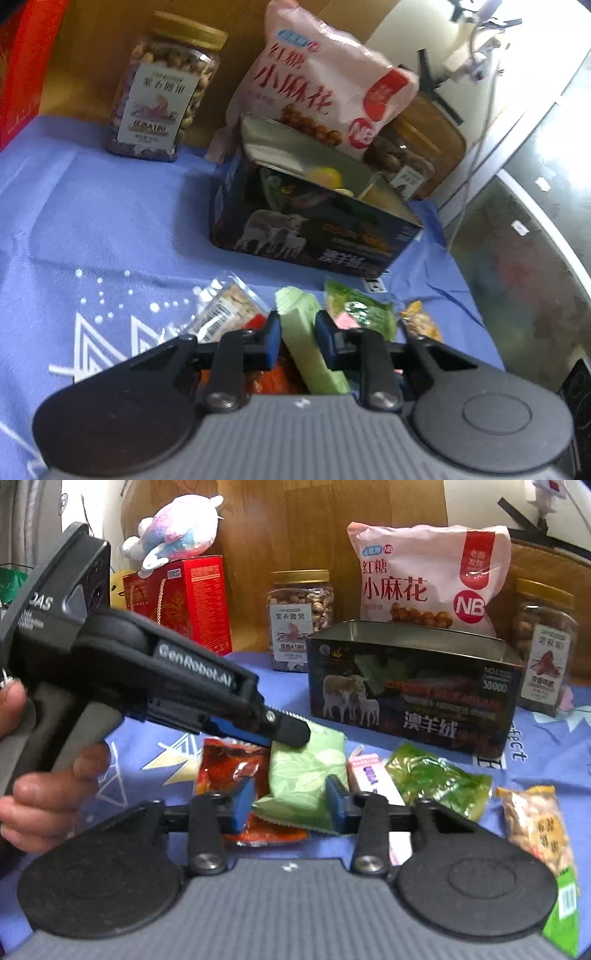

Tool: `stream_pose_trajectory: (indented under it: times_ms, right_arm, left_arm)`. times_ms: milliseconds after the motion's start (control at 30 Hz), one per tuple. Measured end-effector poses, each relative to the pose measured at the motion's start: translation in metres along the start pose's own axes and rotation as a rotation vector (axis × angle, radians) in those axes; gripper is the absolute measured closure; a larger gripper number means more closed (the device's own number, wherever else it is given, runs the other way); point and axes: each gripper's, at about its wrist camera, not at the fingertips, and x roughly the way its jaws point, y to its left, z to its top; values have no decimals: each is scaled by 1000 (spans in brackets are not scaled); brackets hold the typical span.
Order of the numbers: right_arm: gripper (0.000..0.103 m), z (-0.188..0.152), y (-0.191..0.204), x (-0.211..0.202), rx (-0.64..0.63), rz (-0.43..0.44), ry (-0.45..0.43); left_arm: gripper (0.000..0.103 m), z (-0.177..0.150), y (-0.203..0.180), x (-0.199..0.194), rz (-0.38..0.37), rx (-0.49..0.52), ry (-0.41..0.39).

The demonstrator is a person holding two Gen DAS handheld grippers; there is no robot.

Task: Organize snacks
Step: 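Grasp the green pastry packet with the left gripper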

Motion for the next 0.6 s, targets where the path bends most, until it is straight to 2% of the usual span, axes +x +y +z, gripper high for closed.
stream_pose_trajectory:
  times_ms: [33,100,200,267,367,400,433,467,500,533,567,600]
  right_arm:
    - [90,-1,3,-6,-10,-3,-16]
    - [90,-1,15,-20,-59,-9,-47]
    - [91,-4,36,-41,-146,44,-85]
    - [91,-11,50,-52,-204,109,-79]
    - [90,-22,62,-56,-213,223,-30]
    - [87,-26,65,-55,-211,240,-14]
    - [80,-29,67,-52,-207,247,0]
    - [74,-32,68,-51,-202,248,10]
    - [63,-34,67,-49,-188,246,19]
    - [56,-36,66,-48,-173,245,25]
    - [55,-36,63,-48,-148,245,31]
    - [54,-37,59,-49,-122,246,34]
  left_arm:
    - [84,-3,-3,-8,-8,9,-8]
    - [84,-11,-12,-29,-5,42,-44]
    - [84,-32,-20,-64,8,76,-75]
    - [84,-52,-18,-84,16,74,-75]
    - [83,-85,-10,-106,79,64,-61]
    - [82,-93,-7,-111,111,59,-56]
    - [79,-101,-4,-116,146,60,-48]
    - [71,-107,-1,-121,168,64,-42]
    - [67,-113,1,-129,184,65,-44]
    - [58,-117,4,-135,188,63,-52]
    - [51,-119,6,-143,186,61,-67]
    - [50,-119,7,-149,182,62,-85]
